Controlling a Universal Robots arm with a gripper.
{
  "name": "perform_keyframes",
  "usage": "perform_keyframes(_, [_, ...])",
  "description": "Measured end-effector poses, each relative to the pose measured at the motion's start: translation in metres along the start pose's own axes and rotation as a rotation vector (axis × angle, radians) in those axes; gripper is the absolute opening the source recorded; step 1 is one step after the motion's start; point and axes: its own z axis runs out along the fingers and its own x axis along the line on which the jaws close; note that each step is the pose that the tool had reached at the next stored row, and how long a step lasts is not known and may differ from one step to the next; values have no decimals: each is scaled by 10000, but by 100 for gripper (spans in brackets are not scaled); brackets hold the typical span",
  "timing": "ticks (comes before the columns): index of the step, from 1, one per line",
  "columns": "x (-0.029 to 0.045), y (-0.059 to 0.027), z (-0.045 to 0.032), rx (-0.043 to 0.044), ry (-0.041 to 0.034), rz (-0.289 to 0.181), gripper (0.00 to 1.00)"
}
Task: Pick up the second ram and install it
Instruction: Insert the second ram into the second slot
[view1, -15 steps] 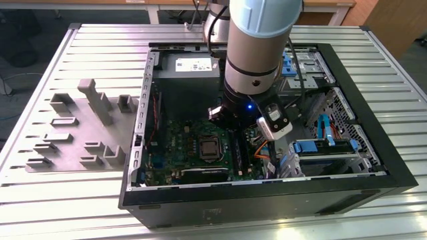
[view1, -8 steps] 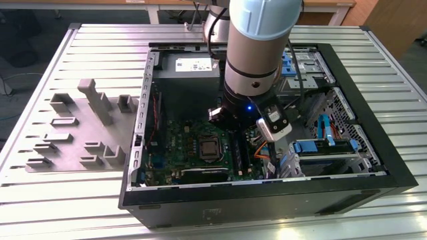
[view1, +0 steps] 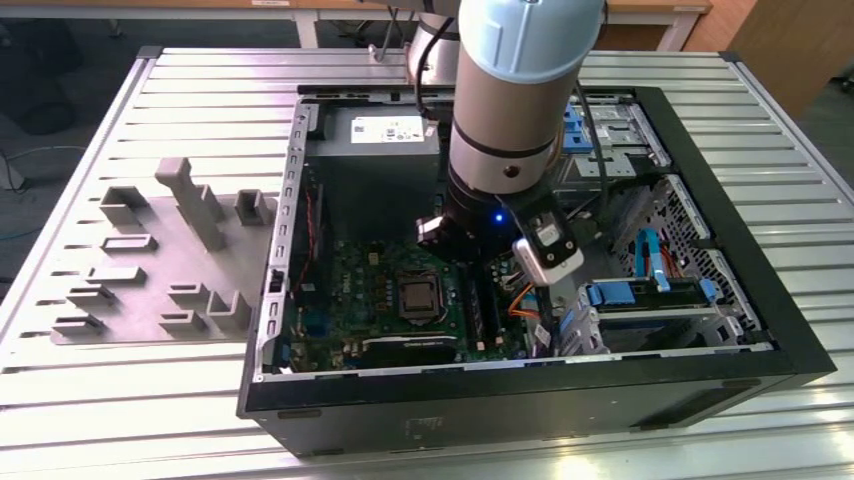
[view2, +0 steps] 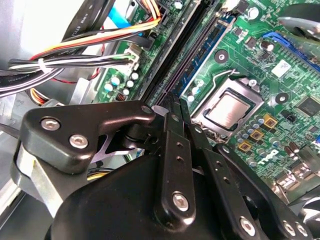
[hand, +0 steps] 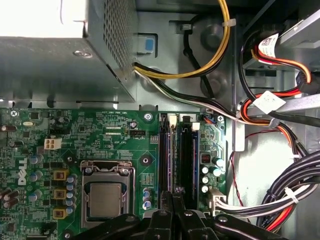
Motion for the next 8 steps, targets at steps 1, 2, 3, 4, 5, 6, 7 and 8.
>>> perform_keyframes(1, [0,-2,1,1,0,3,12])
perform_keyframes(2, [0,-2,1,0,0,6,12])
perform_keyframes(3, [0,-2,1,0,-1,6,12])
perform_keyframes(4, [0,-2,1,1,0,6,12])
perform_keyframes(5, [0,-2,1,1,0,6,12])
perform_keyframes(6, [0,-2,1,1,0,7,12])
perform_keyframes(7, [0,-2,1,0,0,7,12])
perform_keyframes(8, [0,-2,1,0,-1,7,12])
